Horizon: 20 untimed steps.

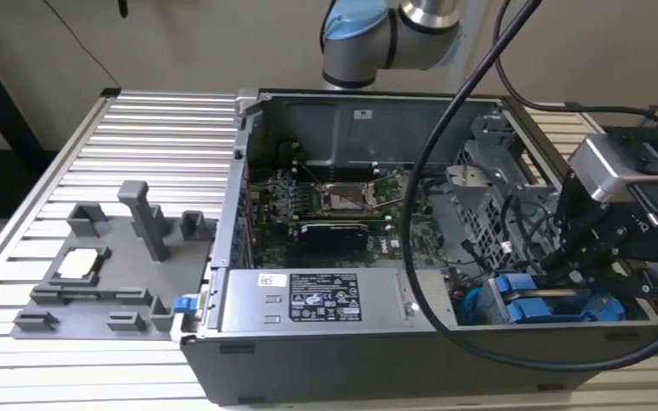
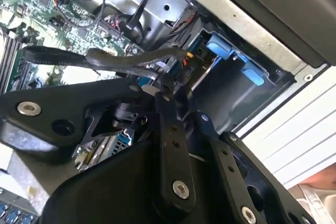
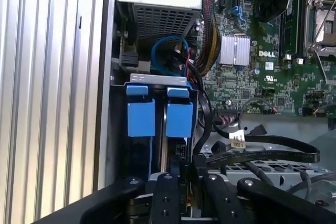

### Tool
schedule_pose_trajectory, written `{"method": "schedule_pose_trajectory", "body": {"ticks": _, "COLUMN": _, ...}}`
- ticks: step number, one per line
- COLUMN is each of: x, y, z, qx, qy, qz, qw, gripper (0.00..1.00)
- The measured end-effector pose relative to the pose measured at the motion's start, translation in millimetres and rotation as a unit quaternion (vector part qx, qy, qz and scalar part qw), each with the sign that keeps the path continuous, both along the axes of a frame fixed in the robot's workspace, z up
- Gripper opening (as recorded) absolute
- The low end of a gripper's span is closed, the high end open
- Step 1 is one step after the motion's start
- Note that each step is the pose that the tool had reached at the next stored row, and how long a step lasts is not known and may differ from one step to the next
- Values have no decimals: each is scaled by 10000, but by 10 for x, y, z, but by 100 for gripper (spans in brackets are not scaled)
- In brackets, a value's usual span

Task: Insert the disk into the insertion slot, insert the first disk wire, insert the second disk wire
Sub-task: 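Insert the second disk wire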

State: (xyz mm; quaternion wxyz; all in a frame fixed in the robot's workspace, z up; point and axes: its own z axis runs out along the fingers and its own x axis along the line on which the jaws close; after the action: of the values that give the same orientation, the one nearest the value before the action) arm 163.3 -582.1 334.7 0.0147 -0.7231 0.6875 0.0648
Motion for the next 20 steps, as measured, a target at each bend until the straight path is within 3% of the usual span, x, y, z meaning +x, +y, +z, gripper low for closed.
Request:
{"method": "schedule_pose_trajectory", "body": {"ticks": 2, "x": -1, "y": 0, "z": 42, "qx": 2, "qy": 0, "qz": -1, "qw": 10000, "gripper": 24}}
{"method": "schedule_pose_trajectory", "body": {"ticks": 9, "x": -2, "y": 0, "z": 346, "qx": -1, "qy": 0, "qz": -1, "qw": 10000, "gripper": 24}}
{"method": "schedule_pose_trajectory", "body": {"ticks": 13, "x": -1, "y": 0, "z": 480, "qx": -1, "qy": 0, "qz": -1, "qw": 10000, "gripper": 24}}
{"method": "schedule_pose_trajectory", "body": {"ticks": 20, "x": -1, "y": 0, "z": 494, "qx": 1, "qy": 0, "qz": -1, "qw": 10000, "gripper": 24}}
